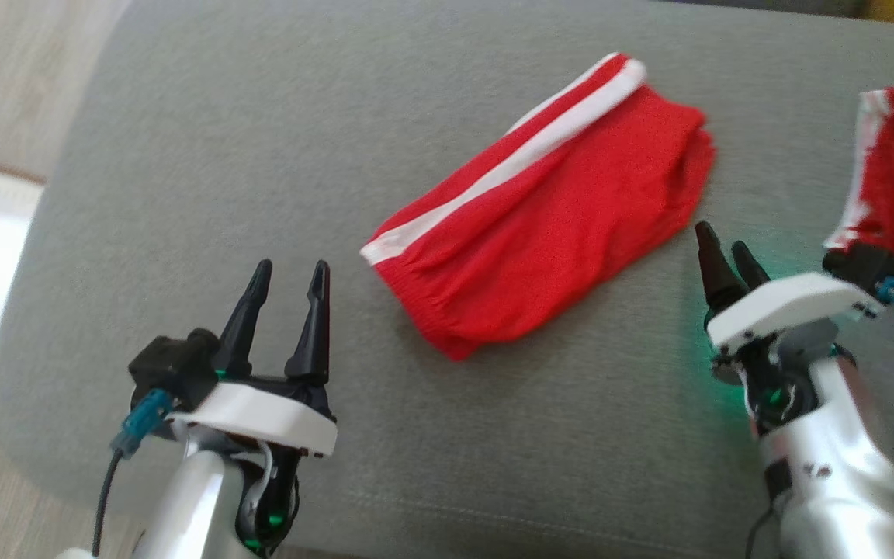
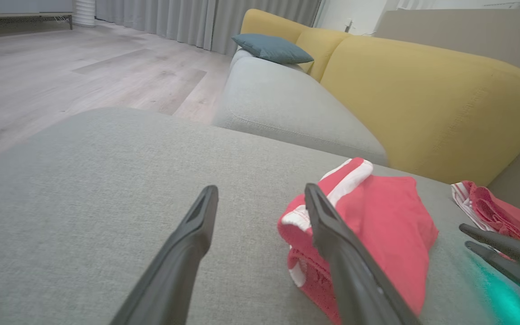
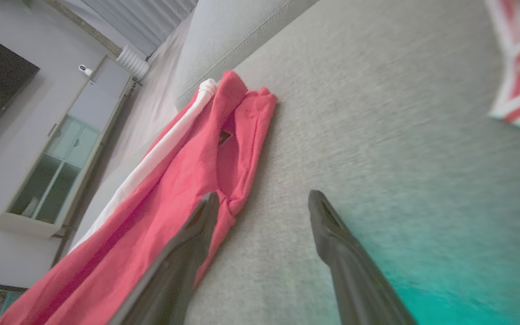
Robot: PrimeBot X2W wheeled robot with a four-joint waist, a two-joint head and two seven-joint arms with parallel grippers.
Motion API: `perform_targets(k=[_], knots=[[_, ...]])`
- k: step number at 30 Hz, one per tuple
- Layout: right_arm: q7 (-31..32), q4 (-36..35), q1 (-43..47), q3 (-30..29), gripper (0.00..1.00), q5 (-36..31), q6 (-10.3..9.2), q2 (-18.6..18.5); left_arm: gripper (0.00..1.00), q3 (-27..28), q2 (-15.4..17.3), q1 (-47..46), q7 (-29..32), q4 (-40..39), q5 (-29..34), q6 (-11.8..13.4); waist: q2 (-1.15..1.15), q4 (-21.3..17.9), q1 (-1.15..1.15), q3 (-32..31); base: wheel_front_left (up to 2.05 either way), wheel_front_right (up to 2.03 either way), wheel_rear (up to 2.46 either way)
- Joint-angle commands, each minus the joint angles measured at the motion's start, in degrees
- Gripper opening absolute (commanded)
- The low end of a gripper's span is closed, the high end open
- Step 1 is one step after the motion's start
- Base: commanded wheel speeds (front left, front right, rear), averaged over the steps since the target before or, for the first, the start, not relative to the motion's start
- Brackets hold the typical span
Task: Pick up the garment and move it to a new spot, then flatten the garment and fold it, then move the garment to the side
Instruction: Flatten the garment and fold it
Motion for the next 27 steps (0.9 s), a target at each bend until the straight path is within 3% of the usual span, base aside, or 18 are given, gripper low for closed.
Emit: perform_targets(k=[1,15,27], knots=[[1.0,-0.5,-2.9,0.6,1.00,2.4,0.14,0.2,1.00,1.2,0.3,-2.2,-0.7,-1.5,-0.1,0.5,0.00,2.6,0.00,2.0,0.00,0.00,0.00],[6.0,13.6,-13.1,-3.9,1.00,8.3,0.14,0.2,1.00,-1.4,0.3,-3.2,-0.7,-1.4,-1.1,2.7,0.00,7.8,0.00,4.0,0.00,0.00,0.00],[7.4,24.3,-20.9,-4.8,1.00,4.0,0.14,-1.7,1.00,-3.5,0.3,-4.7,-0.7,-2.1,-2.1,3.2,0.00,9.9,0.00,6.1,0.00,0.00,0.00]])
